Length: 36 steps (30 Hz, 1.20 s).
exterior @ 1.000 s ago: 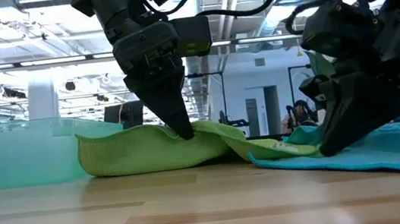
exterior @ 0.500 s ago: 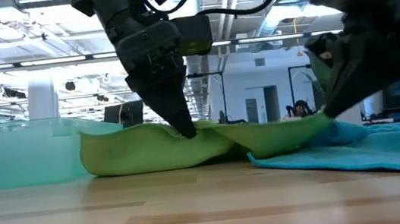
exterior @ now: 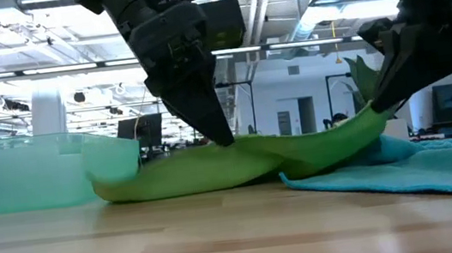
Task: Roll microfiber towels into tight, uniform cylinder then place into a basket
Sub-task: Fold the green towel
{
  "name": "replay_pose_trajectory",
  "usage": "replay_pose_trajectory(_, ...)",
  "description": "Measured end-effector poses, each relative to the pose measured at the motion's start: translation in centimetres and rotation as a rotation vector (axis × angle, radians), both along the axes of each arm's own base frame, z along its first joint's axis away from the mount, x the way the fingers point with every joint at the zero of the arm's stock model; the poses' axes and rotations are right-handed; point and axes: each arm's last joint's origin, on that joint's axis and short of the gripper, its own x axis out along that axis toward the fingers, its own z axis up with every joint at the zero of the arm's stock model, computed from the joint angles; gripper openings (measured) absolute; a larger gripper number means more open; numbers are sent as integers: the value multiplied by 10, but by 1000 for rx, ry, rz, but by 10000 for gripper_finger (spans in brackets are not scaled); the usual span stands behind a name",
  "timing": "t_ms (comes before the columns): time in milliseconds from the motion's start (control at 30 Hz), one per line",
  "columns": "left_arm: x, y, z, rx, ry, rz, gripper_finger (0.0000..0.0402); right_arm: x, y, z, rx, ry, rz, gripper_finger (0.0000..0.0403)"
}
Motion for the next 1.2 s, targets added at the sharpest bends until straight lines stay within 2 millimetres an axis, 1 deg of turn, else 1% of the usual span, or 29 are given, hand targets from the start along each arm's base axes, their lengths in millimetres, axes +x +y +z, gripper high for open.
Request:
replay_pose_trajectory(133,-2,-8,0,-6,2,-24,92,-6,-4,1,-16,40,-33,5)
replay_pose_trajectory(267,-4,-16,0,-53,14,-58,94,-10,-7,3,-30,52,-53,4)
replay_pose_trajectory(433,-10,-30,-1,-79,39,-58,94,-10,-8,4,-26,52,-58,6)
replay_pose_trajectory(600,-20,-45,-3,-68,90,-92,94,-11,-8,4,-29,56,-59,6)
replay_pose_trajectory(767,-27,-53,-5,-60,124,-99,98,-11,-8,4,-28,55,-59,7)
replay_pose_trajectory(900,-27,-54,-5,11,95,-68,119,-11,-8,4,-28,55,-59,8)
replay_pose_trajectory(1000,-26,-51,-4,74,64,2,139,-11,-8,4,-27,55,-60,8)
replay_pose_trajectory(1100,-26,-50,-4,75,54,52,159,-11,-8,4,-26,55,-60,8)
replay_pose_trajectory(1200,-26,-51,-4,50,62,54,176,-11,-8,3,-27,55,-60,8)
